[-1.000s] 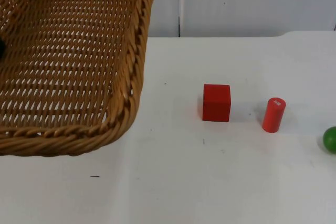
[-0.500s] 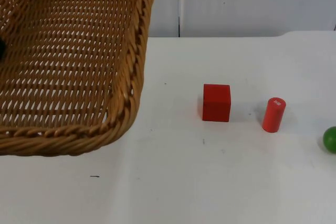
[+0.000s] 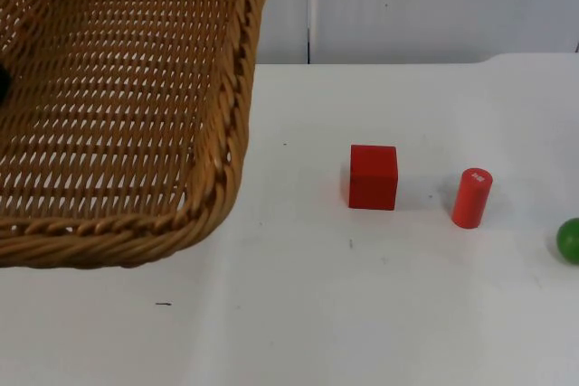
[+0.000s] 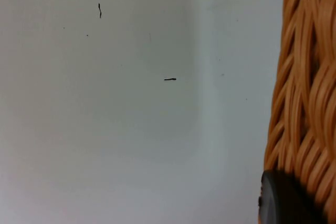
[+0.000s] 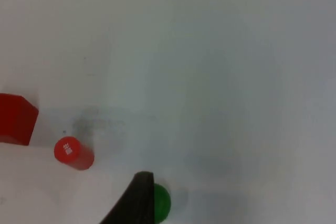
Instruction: Pick up the basket with the left hand and place the object to the left of the red cylinder into the basket with the right hand.
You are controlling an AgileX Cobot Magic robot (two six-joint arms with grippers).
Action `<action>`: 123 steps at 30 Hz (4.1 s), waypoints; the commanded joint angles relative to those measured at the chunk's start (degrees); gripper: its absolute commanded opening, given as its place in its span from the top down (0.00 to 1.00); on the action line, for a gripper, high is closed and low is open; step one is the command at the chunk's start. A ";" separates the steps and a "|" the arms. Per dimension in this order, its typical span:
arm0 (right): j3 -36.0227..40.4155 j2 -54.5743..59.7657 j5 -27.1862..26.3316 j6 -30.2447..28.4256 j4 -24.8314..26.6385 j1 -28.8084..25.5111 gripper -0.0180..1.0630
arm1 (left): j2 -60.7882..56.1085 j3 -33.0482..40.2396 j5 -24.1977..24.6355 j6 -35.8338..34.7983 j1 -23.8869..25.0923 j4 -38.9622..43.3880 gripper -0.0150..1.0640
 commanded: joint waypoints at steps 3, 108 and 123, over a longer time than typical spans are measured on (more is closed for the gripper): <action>-3.44 4.10 -0.24 -2.45 0.22 1.15 0.01 | -0.61 -0.06 0.31 -0.17 -0.02 -1.93 0.99; -46.24 68.79 3.91 -56.36 12.07 25.80 0.44 | 0.55 -0.06 0.31 -0.78 -0.02 -5.07 0.99; -46.24 68.14 5.19 -55.25 10.65 25.80 0.98 | 0.55 -0.06 0.31 -0.78 -0.02 -5.33 0.99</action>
